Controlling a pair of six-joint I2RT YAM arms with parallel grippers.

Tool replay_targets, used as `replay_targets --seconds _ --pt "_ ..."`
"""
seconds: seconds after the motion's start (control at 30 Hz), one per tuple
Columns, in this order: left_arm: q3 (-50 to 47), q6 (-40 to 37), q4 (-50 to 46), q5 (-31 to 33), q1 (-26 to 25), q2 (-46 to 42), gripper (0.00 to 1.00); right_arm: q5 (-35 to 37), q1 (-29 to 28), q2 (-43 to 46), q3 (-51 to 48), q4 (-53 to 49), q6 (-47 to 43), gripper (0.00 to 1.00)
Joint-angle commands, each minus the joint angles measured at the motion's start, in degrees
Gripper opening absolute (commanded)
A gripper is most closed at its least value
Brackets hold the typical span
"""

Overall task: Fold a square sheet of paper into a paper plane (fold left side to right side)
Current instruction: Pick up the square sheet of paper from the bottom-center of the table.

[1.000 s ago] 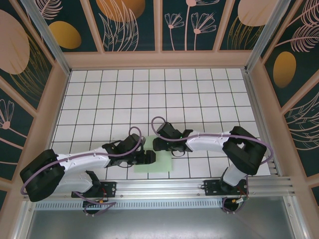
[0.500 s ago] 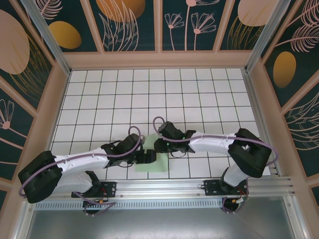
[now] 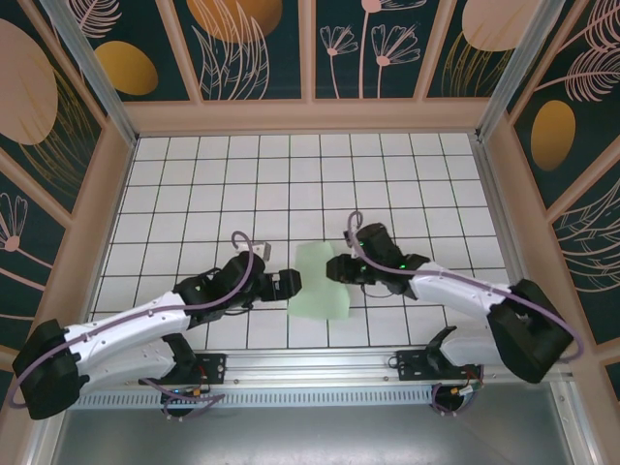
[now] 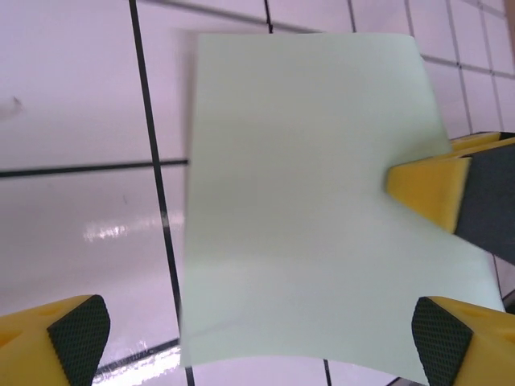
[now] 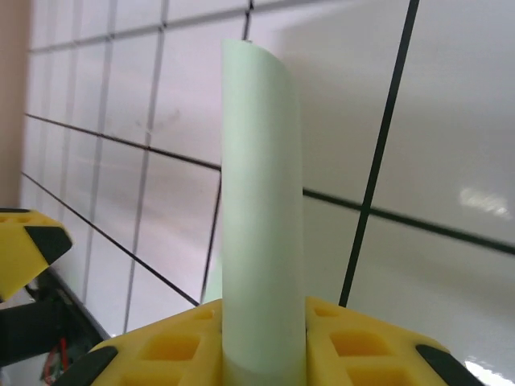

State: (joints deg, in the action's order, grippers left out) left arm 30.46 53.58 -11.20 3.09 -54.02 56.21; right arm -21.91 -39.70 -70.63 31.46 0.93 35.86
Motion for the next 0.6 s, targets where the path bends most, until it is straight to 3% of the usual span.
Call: replay_targets --seconds 0.0,0.2,0.33,0.57 --pt "2.4 -3.3 1.6 5.5 0.0 -4.7 0.98 -12.3 7.8 8.4 -1.8 3.7 -6.6 0.28" --pt "4.9 -9.7 9.4 12.1 0.0 -12.9 0.98 -29.1 19.8 18.2 0.1 6.3 -7.8 0.27" --pt "8.8 -17.8 14.5 10.0 0.0 -15.0 0.98 -36.5 20.9 19.8 5.8 5.7 -8.9 0.27" --pt "20.5 -26.3 9.0 3.5 0.1 -7.4 0.99 -41.0 20.9 19.7 15.7 -0.7 -13.9 0.27"
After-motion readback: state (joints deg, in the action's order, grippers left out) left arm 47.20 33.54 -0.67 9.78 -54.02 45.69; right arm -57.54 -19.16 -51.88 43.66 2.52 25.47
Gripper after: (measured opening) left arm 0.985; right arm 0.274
